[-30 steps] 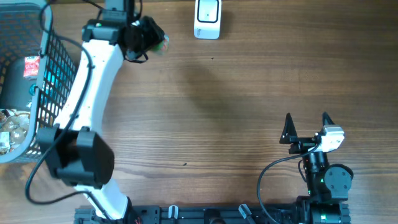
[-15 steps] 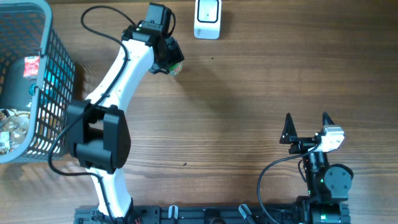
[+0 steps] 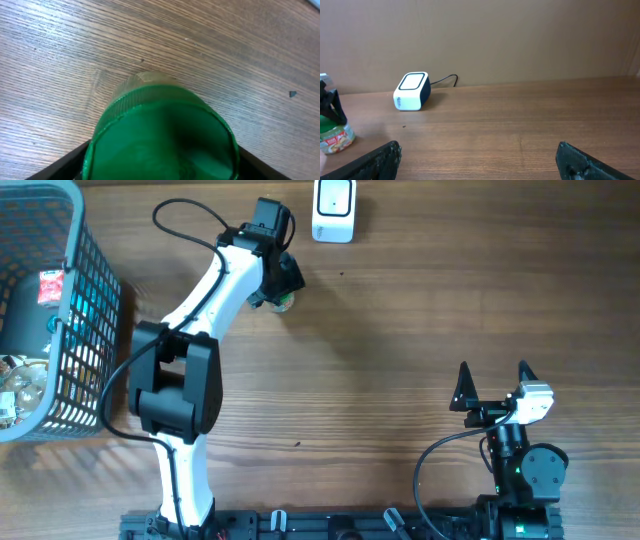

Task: Scan the item barcode
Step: 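Lift the jar out and carry it toward the scanner, then set the jar on the table and open the left gripper, then move the left gripper back into the basket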

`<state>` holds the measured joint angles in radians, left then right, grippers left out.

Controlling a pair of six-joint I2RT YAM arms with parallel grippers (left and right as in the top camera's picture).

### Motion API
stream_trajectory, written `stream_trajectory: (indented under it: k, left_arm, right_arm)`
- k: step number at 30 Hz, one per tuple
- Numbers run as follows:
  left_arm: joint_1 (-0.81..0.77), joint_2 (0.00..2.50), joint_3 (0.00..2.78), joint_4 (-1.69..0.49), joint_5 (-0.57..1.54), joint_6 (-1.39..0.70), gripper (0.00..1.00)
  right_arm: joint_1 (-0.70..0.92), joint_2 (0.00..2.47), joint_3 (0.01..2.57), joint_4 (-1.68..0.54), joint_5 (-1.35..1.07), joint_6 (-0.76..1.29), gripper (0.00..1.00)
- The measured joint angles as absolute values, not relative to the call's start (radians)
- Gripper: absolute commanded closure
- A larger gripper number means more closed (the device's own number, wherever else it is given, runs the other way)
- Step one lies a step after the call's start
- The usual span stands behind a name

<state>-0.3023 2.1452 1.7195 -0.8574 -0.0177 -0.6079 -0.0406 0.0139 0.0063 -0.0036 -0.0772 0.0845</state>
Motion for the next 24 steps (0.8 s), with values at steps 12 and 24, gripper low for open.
stream_trajectory:
  k: [12, 24]
  left_arm:
    - [-0.302, 2.107, 1.723, -0.973, -0.018, -0.611, 0.0]
    - [0.148, 1.607, 2.188, -1.238, -0.007, -0.559, 0.0]
  right_arm:
    - [-0.041, 0.014, 0.006, -0.004, -0.077, 0.084, 0.0]
    - [-0.04, 0.014, 0.006, -0.003, -0.077, 0.085, 0.0]
